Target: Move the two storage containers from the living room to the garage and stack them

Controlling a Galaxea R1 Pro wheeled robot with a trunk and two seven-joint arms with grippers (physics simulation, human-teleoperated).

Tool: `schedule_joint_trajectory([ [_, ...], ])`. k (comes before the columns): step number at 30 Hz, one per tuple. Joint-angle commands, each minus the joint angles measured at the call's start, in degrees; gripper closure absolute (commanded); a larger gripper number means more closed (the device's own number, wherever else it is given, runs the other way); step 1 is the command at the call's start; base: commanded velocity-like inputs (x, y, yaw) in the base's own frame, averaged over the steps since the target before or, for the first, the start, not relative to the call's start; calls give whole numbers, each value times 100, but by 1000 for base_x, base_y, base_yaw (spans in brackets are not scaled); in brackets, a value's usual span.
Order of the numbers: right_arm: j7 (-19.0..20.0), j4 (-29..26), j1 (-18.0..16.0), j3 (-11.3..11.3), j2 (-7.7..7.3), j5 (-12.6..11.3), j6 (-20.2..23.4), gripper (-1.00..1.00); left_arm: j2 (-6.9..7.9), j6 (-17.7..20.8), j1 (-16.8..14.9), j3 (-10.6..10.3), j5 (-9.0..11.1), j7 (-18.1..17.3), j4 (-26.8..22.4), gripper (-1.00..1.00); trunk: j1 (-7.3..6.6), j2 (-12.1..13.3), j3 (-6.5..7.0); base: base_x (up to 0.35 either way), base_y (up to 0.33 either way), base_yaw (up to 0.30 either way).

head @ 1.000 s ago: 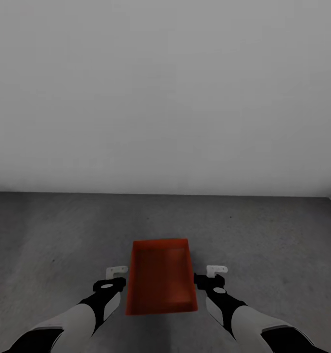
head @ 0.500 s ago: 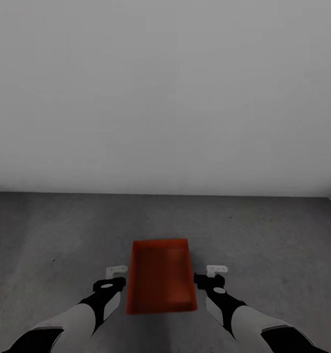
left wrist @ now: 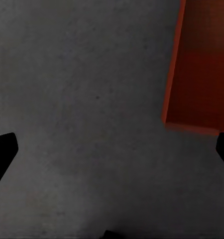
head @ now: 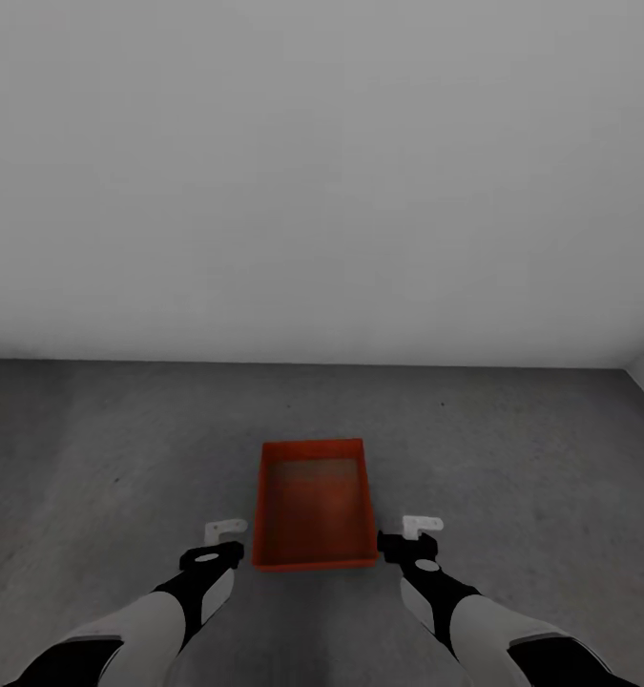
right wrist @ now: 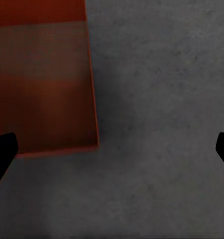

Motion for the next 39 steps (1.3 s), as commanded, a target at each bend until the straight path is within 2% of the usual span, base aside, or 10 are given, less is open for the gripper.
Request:
schedule_joint_trajectory([
  [1,-20,6,-6,49,1,-56,-22,-100,-3,-9,-3,30,20,6,0,-100,-4,-3,-4,-345,0,0],
  [17,3,6,-5,49,1,-99,-35,-100,4,-16,-1,30,13,-17,59,-100,-4,-3,-4,-326,0,0],
  [23,-3,6,-2,49,1,-97,-41,-100,32,-18,-3,29,16,-46,80,-100,-4,-3,11,-48,0,0],
  [39,-15,6,-7,49,-1,-93,-27,-100,50,-18,-2,23,18,-58,88,-100,-4,-3,151,-3,0,0],
])
